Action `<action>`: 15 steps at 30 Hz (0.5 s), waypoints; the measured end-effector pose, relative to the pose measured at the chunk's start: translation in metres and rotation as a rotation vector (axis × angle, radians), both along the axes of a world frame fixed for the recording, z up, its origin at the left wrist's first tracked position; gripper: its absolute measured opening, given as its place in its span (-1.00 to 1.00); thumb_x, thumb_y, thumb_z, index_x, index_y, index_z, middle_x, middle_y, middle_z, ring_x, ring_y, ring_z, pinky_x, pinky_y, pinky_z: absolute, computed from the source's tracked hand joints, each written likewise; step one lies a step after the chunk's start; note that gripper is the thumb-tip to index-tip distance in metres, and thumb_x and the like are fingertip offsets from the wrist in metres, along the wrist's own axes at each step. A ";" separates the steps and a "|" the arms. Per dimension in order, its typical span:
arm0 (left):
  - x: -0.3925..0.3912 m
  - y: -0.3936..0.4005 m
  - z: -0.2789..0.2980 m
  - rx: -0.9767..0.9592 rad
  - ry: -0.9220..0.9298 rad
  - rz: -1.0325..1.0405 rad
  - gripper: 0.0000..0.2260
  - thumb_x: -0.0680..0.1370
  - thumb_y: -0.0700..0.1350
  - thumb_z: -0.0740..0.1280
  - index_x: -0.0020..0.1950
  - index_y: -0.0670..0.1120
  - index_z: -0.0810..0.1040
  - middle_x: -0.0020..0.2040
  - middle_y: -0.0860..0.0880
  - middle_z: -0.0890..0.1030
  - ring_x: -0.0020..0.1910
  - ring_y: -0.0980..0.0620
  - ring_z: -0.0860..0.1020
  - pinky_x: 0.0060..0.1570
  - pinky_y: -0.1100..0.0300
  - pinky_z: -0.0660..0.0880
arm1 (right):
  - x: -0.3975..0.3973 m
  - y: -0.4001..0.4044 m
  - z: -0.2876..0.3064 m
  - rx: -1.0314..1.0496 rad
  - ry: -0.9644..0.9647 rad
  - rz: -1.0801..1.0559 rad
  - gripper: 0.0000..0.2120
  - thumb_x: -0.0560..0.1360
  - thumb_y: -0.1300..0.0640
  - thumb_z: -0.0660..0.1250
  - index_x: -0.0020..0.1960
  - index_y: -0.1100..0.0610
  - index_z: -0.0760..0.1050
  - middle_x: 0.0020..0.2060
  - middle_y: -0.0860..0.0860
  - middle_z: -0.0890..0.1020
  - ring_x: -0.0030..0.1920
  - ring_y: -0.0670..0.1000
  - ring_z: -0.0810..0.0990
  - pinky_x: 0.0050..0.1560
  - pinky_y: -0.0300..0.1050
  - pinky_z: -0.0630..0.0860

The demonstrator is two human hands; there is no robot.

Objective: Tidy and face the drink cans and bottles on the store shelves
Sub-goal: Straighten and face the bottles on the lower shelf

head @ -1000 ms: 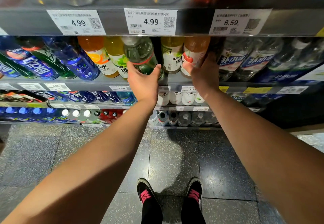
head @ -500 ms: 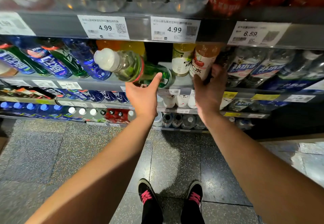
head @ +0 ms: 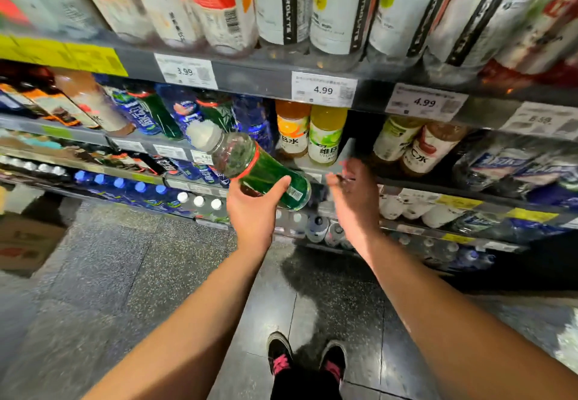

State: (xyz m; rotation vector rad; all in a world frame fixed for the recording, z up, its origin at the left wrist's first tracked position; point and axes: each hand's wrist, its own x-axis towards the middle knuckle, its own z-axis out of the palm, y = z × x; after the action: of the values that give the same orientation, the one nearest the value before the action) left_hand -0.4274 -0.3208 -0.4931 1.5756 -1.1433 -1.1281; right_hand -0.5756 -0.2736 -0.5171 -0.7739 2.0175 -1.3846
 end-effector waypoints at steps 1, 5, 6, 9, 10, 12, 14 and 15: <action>0.008 -0.002 0.002 -0.008 -0.011 0.007 -0.64 0.30 -0.05 0.66 -0.02 0.03 0.59 -0.13 0.11 0.69 -0.16 0.29 0.64 -0.04 0.28 0.56 | 0.004 -0.005 -0.002 0.007 -0.008 0.000 -0.67 0.47 -0.02 0.40 0.21 -0.05 0.46 0.19 0.02 0.58 0.18 0.02 0.58 0.12 -0.10 0.50; 0.035 -0.010 0.007 -0.021 -0.024 0.024 -0.57 0.30 -0.04 0.66 0.09 -0.08 0.61 -0.05 0.03 0.71 -0.05 0.14 0.68 0.03 0.24 0.57 | 0.011 -0.027 0.008 0.010 0.014 0.006 -0.62 0.46 0.03 0.45 0.23 0.03 0.46 0.15 -0.02 0.61 0.15 -0.01 0.58 0.14 -0.10 0.50; 0.039 -0.012 0.008 -0.021 -0.029 0.025 -0.59 0.31 -0.06 0.66 0.07 -0.09 0.61 -0.06 0.03 0.71 -0.07 0.16 0.67 0.00 0.28 0.57 | 0.010 -0.035 0.010 0.005 0.030 0.000 -0.61 0.43 0.00 0.46 0.20 0.01 0.46 0.12 -0.02 0.62 0.13 -0.01 0.59 0.17 -0.03 0.53; 0.045 -0.019 0.006 -0.030 -0.059 0.005 -0.63 0.33 -0.07 0.65 0.04 -0.08 0.60 -0.11 0.08 0.69 -0.15 0.26 0.65 -0.07 0.38 0.53 | 0.002 -0.059 0.008 0.044 0.113 -0.061 -0.45 0.31 -0.14 0.48 0.22 0.03 0.45 0.11 0.01 0.62 0.10 0.04 0.61 0.15 0.08 0.56; 0.045 -0.022 0.004 -0.030 -0.071 -0.004 -0.61 0.32 -0.06 0.65 0.05 -0.08 0.61 -0.11 0.09 0.69 -0.14 0.26 0.65 -0.06 0.39 0.53 | -0.001 -0.067 0.003 0.044 0.120 -0.095 -0.38 0.27 -0.18 0.48 0.24 0.05 0.45 0.11 0.02 0.62 0.09 0.05 0.61 0.13 0.08 0.56; 0.044 -0.028 -0.002 -0.031 -0.087 -0.020 -0.58 0.31 -0.03 0.65 0.07 -0.09 0.61 -0.10 0.10 0.68 -0.11 0.23 0.65 -0.03 0.36 0.53 | -0.001 -0.077 0.001 0.036 0.131 -0.129 -0.31 0.23 -0.18 0.50 0.26 0.10 0.43 0.11 0.06 0.62 0.08 0.08 0.61 0.10 0.07 0.56; 0.042 -0.034 -0.009 -0.032 -0.102 -0.052 -0.58 0.31 0.00 0.65 0.06 -0.09 0.62 -0.10 0.08 0.69 -0.09 0.18 0.66 0.00 0.29 0.55 | -0.001 -0.084 0.001 0.051 0.155 -0.138 -0.32 0.25 -0.10 0.54 0.25 0.17 0.42 0.11 0.11 0.61 0.08 0.13 0.60 0.09 0.05 0.55; 0.041 -0.036 -0.011 -0.035 -0.105 -0.071 -0.59 0.31 -0.01 0.65 0.04 -0.09 0.61 -0.10 0.09 0.69 -0.10 0.20 0.66 0.00 0.31 0.55 | -0.001 -0.088 0.000 0.057 0.173 -0.149 -0.36 0.27 -0.05 0.55 0.22 0.20 0.42 0.08 0.13 0.61 0.05 0.15 0.61 0.07 0.05 0.55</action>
State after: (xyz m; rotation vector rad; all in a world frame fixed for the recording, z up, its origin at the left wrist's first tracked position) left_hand -0.3867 -0.3571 -0.5038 1.5942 -1.2910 -1.0758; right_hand -0.5767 -0.3614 -0.5171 -0.7535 2.2786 -1.3761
